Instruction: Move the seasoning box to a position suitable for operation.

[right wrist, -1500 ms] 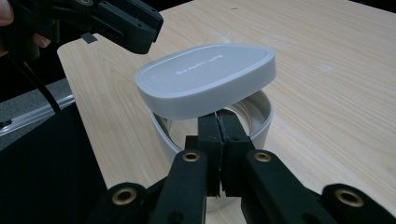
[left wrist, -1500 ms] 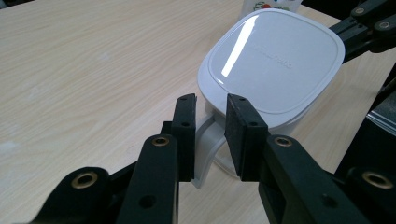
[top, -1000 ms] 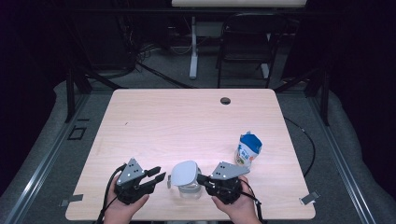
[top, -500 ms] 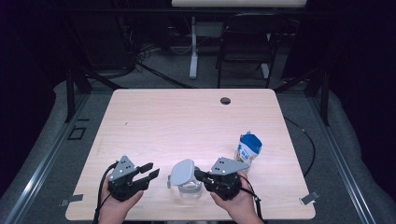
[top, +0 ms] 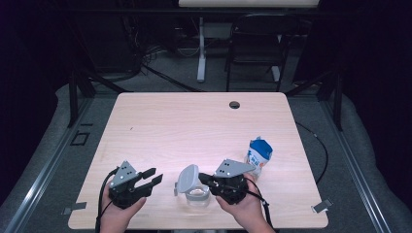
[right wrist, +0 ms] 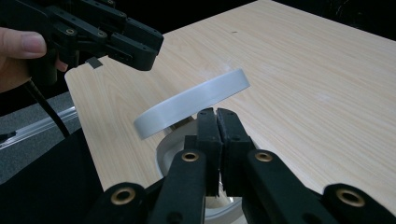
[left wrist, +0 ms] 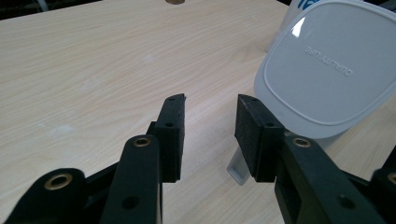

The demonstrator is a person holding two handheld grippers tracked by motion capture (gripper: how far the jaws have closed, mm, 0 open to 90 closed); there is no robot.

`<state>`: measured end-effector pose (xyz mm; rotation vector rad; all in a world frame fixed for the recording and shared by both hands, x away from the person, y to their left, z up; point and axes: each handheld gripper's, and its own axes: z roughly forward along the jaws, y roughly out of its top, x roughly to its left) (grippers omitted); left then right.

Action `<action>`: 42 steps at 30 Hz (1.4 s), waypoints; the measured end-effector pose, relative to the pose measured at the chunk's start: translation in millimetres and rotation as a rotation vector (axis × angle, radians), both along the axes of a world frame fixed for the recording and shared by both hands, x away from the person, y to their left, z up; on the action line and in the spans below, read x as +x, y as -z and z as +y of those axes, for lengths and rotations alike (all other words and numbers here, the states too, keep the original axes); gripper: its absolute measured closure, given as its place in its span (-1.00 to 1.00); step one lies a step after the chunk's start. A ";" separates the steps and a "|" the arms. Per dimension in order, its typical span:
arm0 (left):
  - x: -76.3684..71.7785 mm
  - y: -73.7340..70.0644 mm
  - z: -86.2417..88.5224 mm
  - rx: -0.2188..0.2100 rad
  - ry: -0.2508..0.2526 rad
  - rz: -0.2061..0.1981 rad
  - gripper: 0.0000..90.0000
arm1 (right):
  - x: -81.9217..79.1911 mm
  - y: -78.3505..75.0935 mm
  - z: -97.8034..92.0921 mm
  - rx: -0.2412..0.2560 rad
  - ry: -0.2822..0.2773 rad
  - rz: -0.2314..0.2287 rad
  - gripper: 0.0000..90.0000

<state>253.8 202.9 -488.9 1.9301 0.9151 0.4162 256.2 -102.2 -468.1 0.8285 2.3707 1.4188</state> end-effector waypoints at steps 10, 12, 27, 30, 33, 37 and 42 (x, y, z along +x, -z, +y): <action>0.3 -0.4 0.1 -0.003 -0.002 -0.001 0.41 | 2.9 -2.6 3.3 -0.013 -0.001 -0.003 0.98; 0.5 -0.2 0.3 -0.001 0.000 -0.001 0.41 | 3.5 -2.9 4.1 -0.011 -0.003 0.000 0.97; 1.8 2.0 -0.2 0.007 0.001 0.007 0.41 | 6.6 -8.0 15.6 -0.012 -0.021 -0.006 0.97; 2.1 2.8 -0.8 0.008 0.002 0.011 0.41 | 7.7 -8.9 19.3 -0.006 -0.027 -0.007 0.97; 2.3 3.5 -1.1 0.009 0.002 0.014 0.41 | 8.2 -9.7 23.3 -0.004 -0.031 -0.007 0.97; 2.7 4.6 -1.1 0.009 0.003 0.016 0.41 | 9.1 -10.2 28.1 -0.014 -0.042 -0.009 0.96; 3.6 6.2 -0.7 0.014 0.000 0.020 0.42 | 9.2 -10.7 31.7 -0.013 -0.047 -0.008 0.96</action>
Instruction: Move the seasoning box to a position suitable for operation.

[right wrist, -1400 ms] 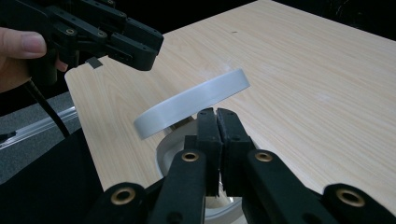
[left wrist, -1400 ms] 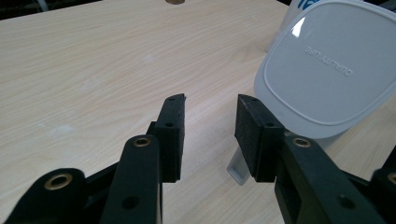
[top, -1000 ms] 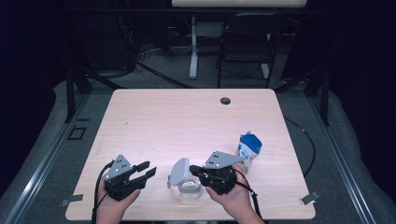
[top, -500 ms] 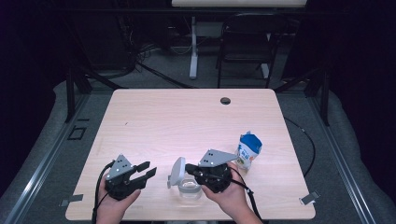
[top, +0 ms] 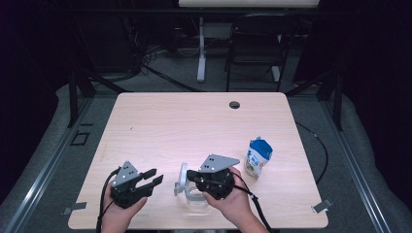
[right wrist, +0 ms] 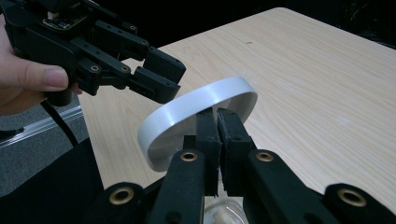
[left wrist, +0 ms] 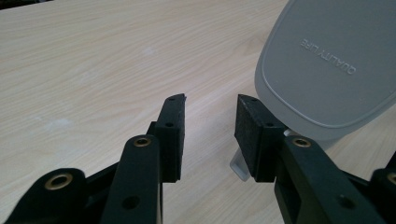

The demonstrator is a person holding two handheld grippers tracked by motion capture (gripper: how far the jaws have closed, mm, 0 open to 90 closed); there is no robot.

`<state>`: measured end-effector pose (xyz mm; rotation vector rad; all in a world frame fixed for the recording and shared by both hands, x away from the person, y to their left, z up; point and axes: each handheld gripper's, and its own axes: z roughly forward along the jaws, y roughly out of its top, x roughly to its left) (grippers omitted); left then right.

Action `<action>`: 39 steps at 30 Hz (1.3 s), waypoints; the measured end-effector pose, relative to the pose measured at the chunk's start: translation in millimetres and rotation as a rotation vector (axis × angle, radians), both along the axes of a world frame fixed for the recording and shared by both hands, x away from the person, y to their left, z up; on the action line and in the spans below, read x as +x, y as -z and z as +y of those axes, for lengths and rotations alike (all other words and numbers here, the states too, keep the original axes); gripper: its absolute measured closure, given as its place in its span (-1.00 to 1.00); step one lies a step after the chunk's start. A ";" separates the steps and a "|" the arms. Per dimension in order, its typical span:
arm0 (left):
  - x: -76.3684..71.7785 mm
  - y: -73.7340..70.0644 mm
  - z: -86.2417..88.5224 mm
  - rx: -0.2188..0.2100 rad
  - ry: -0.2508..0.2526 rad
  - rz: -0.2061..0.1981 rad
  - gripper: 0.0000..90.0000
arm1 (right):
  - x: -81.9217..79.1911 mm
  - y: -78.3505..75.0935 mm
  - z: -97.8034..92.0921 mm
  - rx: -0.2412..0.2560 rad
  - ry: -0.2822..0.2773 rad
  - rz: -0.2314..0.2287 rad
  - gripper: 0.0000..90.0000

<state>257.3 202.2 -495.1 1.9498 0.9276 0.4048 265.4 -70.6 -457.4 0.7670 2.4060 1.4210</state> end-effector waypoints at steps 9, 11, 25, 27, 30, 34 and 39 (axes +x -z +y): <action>0.3 0.6 0.3 0.000 -0.001 0.003 0.42 | 1.0 0.0 2.2 -0.007 -0.002 0.000 0.95; 0.5 1.0 0.3 -0.001 -0.002 0.003 0.42 | 0.7 0.3 1.1 -0.006 0.000 -0.001 0.95; 2.3 3.7 2.0 -0.016 0.003 0.013 0.40 | -0.6 1.7 -13.3 -0.003 0.027 -0.008 0.86; 2.2 3.1 4.0 -0.024 0.009 0.018 0.40 | -1.5 3.1 -19.0 0.002 0.036 -0.009 0.84; 1.9 2.8 4.7 -0.037 0.003 0.016 0.39 | -1.7 4.9 -26.4 0.014 0.048 -0.005 0.80; 1.5 2.1 5.4 -0.036 0.007 0.012 0.39 | -3.6 5.8 -33.3 0.025 0.060 -0.008 0.69; -0.6 2.8 7.4 -0.032 0.002 0.014 0.38 | -6.4 6.2 -44.0 0.019 0.074 -0.014 0.53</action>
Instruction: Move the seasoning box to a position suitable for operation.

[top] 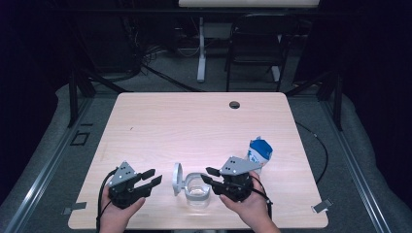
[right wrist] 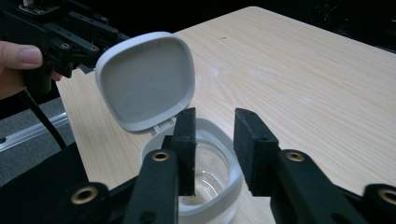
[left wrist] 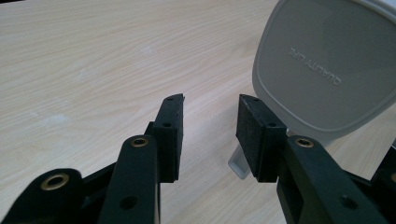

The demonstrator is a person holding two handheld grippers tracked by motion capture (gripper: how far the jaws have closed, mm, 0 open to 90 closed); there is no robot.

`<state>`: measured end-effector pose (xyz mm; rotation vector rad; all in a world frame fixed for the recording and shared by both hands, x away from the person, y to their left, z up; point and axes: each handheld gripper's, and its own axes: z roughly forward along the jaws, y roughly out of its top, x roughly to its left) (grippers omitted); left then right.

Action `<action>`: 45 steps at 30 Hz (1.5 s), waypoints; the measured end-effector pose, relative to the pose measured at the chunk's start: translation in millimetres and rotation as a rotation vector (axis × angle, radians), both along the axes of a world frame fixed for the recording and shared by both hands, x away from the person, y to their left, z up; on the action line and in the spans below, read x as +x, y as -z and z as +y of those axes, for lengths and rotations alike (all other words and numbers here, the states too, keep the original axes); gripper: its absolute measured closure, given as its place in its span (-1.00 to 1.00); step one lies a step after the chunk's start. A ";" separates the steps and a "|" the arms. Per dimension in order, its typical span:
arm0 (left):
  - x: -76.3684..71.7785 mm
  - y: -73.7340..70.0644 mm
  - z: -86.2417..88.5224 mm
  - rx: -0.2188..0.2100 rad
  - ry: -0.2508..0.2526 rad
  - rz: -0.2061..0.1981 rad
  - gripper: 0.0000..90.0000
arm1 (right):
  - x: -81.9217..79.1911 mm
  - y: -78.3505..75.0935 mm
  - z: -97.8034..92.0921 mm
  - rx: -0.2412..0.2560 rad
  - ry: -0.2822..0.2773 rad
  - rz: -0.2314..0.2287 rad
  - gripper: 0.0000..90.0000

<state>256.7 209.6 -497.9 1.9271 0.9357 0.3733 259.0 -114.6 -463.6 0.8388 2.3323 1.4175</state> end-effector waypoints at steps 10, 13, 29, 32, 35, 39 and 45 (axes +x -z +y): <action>0.7 -1.0 2.4 -0.010 -0.017 -0.004 0.37 | -1.9 8.5 -20.6 0.004 0.025 0.005 0.24; 1.1 -0.8 2.3 -0.001 -0.014 0.002 0.36 | -3.1 11.5 -25.2 0.001 0.037 0.009 0.22; 0.8 -3.9 5.2 -0.021 -0.030 -0.013 0.35 | -3.1 21.4 -57.3 -0.014 0.141 0.018 0.26; 1.5 -3.4 5.3 -0.019 -0.032 -0.009 0.35 | -5.3 19.4 -66.0 -0.014 0.164 0.015 0.24; 1.6 -3.0 5.2 -0.019 -0.033 -0.007 0.35 | -6.4 18.1 -71.6 -0.011 0.178 0.013 0.24; 1.5 -2.2 5.4 -0.020 -0.034 -0.007 0.35 | -10.2 18.2 -86.8 -0.006 0.225 0.018 0.24; 1.9 -2.0 6.3 -0.021 -0.039 -0.003 0.34 | -12.9 22.7 -102.0 -0.014 0.274 0.026 0.22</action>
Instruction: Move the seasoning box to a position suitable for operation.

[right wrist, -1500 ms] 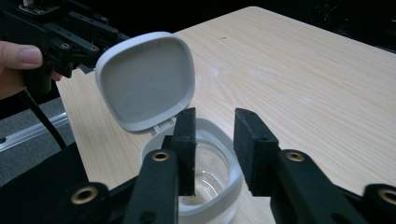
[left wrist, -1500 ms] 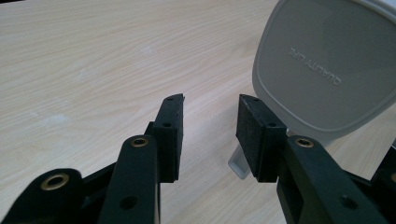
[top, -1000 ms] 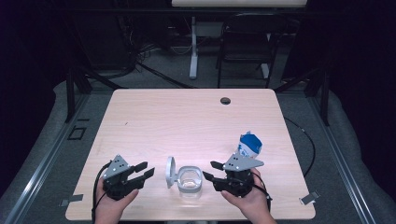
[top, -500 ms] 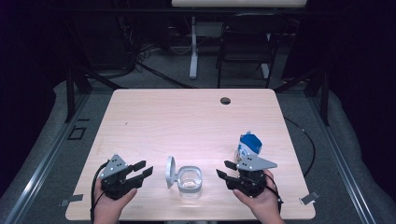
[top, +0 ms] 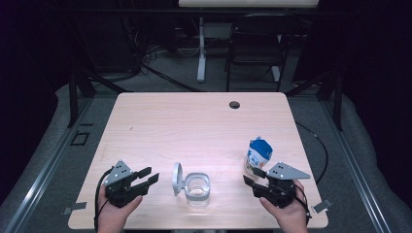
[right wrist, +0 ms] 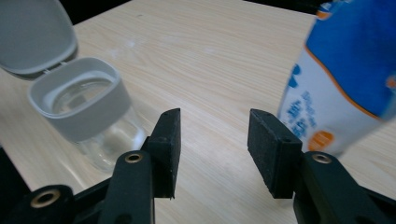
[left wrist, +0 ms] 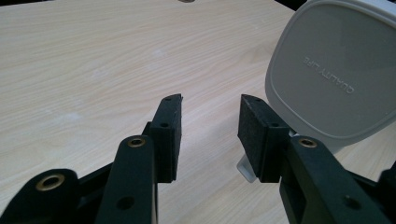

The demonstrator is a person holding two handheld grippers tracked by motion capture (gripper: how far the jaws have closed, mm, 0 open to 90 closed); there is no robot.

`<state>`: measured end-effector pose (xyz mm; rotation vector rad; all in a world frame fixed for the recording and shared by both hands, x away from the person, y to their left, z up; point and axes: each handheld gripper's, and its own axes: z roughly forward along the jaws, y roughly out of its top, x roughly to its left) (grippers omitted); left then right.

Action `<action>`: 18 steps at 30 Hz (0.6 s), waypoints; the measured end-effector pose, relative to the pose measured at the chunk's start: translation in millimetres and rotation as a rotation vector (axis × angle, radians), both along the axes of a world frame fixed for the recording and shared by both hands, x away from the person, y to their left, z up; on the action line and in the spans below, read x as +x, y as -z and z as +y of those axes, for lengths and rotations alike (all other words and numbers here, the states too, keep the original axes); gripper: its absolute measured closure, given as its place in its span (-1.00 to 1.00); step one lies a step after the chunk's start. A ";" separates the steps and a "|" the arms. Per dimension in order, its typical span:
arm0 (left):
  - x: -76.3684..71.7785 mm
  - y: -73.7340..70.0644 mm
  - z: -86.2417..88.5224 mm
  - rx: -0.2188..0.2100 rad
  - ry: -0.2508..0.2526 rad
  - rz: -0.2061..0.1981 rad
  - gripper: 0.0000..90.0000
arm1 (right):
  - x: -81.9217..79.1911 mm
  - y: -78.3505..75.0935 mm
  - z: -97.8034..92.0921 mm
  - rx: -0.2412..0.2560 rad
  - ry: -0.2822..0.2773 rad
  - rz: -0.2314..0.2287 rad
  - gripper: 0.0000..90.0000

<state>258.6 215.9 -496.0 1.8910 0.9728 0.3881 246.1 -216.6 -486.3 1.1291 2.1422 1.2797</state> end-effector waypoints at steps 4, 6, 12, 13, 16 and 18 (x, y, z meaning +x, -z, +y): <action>0.1 0.0 0.8 0.000 -0.001 0.001 0.34 | 1.2 4.6 -11.4 -0.012 0.047 0.010 0.19; 0.1 -0.3 1.3 -0.002 -0.003 -0.001 0.34 | 1.8 7.5 -14.9 -0.008 0.071 0.014 0.19; 0.4 -0.6 2.6 -0.005 -0.011 -0.004 0.34 | 4.1 14.1 -24.9 -0.020 0.115 0.035 0.15; 0.3 -0.6 2.7 -0.006 -0.013 -0.002 0.33 | 5.3 16.4 -26.9 -0.014 0.126 0.033 0.13; 0.7 -0.6 3.5 -0.007 -0.013 -0.003 0.34 | 8.4 21.6 -31.0 -0.027 0.146 0.045 0.08; 0.7 -0.6 3.7 -0.007 -0.013 -0.003 0.33 | 9.7 23.7 -31.3 -0.022 0.150 0.045 0.07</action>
